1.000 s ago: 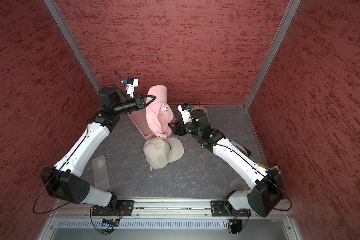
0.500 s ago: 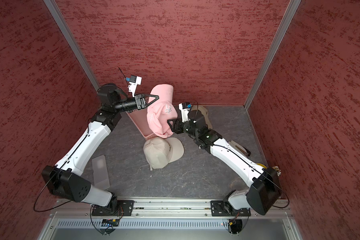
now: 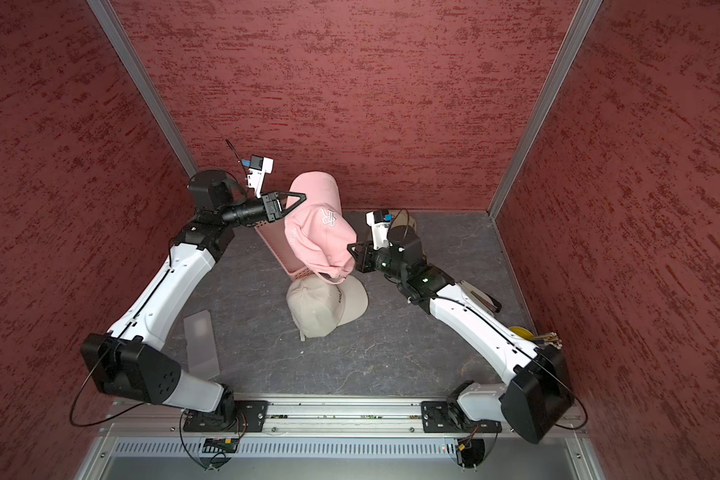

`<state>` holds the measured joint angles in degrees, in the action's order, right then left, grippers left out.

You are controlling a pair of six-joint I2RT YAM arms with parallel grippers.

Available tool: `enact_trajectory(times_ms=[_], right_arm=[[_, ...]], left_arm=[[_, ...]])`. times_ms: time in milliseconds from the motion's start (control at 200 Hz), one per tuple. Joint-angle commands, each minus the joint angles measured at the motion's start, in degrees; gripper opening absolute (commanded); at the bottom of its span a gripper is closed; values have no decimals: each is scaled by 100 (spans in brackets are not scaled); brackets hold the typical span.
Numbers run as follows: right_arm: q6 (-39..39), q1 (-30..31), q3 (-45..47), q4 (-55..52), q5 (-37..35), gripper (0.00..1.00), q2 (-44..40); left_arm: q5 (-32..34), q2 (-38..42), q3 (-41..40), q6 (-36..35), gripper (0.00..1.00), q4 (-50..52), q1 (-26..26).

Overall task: Turn the baseball cap inside out
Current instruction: Turn over the baseball cap.

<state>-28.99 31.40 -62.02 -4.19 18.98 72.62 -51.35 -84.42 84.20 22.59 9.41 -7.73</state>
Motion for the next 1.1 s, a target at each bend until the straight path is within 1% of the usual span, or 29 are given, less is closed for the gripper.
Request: enact_trajectory(times_ms=[0, 50, 135, 210, 280, 366, 446, 491, 531, 576, 621, 661, 706, 826, 922, 972, 992, 1022, 1047, 1097], right_arm=[[-53, -325, 314, 351, 588, 0, -634], [17, -454, 452, 336, 690, 0, -811], [65, -613, 575, 217, 662, 0, -991], [41, -684, 681, 440, 610, 0, -1018], [-10, -677, 636, 704, 716, 0, -828], [-53, -612, 573, 1160, 845, 0, -512], [67, -462, 501, 1552, 839, 0, -239], [128, -389, 483, 1786, 819, 0, -121], [132, -338, 495, 2038, 803, 0, -51], [140, -274, 535, 2337, 772, 0, 15], [139, -231, 535, 2555, 702, 1, 64], [180, -197, 502, 2656, 709, 4, 113], [245, -140, 500, 2788, 665, 5, 126], [163, -82, 619, 3453, 695, 4, 118], [50, -86, 566, 3826, 794, 4, 147], [59, -82, 516, 3854, 809, 9, 143], [92, -82, 460, 3761, 771, 14, 130], [231, -83, 322, 3326, 654, 23, 111], [396, -82, 160, 2884, 535, 32, 112], [812, -77, -107, 2036, 317, 44, 104]], left_arm=[[492, 228, -256, -727, 0, 223, 241], [642, 320, -318, -843, 0, 370, 260], [820, 453, -412, -1073, 0, 600, 242], [800, 527, -472, -1080, 0, 675, 223], [627, 595, -533, -704, 0, 458, 117], [663, 674, -599, -27, 0, 48, -189], [1023, 642, -546, 693, 0, -91, -477], [1143, 560, -480, 958, 0, -34, -585], [1440, 487, -421, 1219, 0, 168, -669], [1445, 435, -483, 1410, 0, 23, -751], [1616, 427, -597, 1681, 0, -113, -836], [1643, 422, -690, 1808, 0, -328, -889], [1722, 414, -737, 1938, 0, -420, -935], [1585, 331, -969, 2396, 0, -955, -987], [1644, 249, -973, 2309, 0, -915, -1080], [1658, 218, -946, 2217, 0, -816, -1121], [1686, 217, -941, 2193, 0, -761, -1134], [1720, 239, -954, 2188, 0, -716, -1143], [1726, 259, -967, 2183, 0, -717, -1132], [1871, 340, -976, 2199, 0, -586, -1106]])
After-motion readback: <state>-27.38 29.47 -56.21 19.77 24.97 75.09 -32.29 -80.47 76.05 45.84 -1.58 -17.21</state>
